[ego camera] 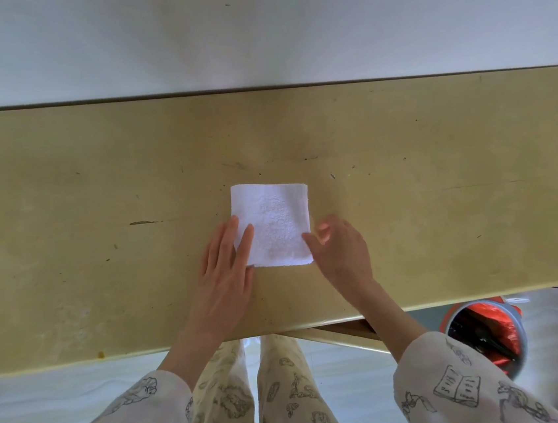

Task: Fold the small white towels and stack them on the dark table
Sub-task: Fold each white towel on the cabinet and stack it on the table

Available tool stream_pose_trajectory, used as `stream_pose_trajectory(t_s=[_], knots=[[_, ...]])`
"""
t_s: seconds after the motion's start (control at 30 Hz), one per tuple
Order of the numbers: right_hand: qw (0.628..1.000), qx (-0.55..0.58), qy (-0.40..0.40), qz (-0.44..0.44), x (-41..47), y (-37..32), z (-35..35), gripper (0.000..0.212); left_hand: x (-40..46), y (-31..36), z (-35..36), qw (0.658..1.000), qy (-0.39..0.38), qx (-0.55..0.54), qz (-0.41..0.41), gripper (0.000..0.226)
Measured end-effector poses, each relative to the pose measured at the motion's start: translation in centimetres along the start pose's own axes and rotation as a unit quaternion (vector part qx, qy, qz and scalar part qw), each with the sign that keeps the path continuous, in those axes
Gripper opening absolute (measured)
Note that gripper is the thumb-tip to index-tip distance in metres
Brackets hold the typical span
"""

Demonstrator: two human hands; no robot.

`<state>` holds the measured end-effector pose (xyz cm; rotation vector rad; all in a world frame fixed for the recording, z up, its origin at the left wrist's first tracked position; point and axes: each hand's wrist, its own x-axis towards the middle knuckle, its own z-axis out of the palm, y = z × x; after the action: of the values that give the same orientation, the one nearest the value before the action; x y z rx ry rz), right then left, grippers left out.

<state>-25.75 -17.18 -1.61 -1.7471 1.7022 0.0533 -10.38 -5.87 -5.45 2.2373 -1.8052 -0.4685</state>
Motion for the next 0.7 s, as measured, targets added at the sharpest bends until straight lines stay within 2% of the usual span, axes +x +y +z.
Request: stream_pose_trajectory(t_s=[0.07, 0.1, 0.17, 0.33, 0.53, 0.7], knots=[[0.973, -0.096, 0.138, -0.157, -0.6, -0.1, 1.0, 0.031, -0.1, 0.3, 0.2, 1.000, 0.002, -0.015, -0.002, 0.057], [0.952, -0.126, 0.164, -0.226, -0.6, -0.1, 1.7, 0.035, 0.0, 0.4, 0.3, 1.000, 0.002, -0.023, -0.003, 0.056], [0.927, -0.170, 0.140, -0.303, 0.1, 0.0, 3.3, 0.043, 0.0, 0.6, 0.5, 1.000, -0.002, -0.029, -0.004, 0.056], [0.923, -0.210, 0.090, -0.311, 2.7, 0.3, 5.8, 0.053, 0.4, 0.8, 1.1, 0.999, 0.006, -0.030, -0.020, 0.055], [0.926, -0.193, 0.092, -0.311, 2.9, 0.7, 6.5, 0.055, 0.7, 1.7, 1.8, 0.998, 0.041, -0.023, -0.045, 0.051], [0.927, -0.204, 0.083, -0.305, 2.9, 0.7, 6.5, 0.057, 0.6, 0.4, 2.0, 0.998, 0.044, 0.017, -0.028, 0.057]])
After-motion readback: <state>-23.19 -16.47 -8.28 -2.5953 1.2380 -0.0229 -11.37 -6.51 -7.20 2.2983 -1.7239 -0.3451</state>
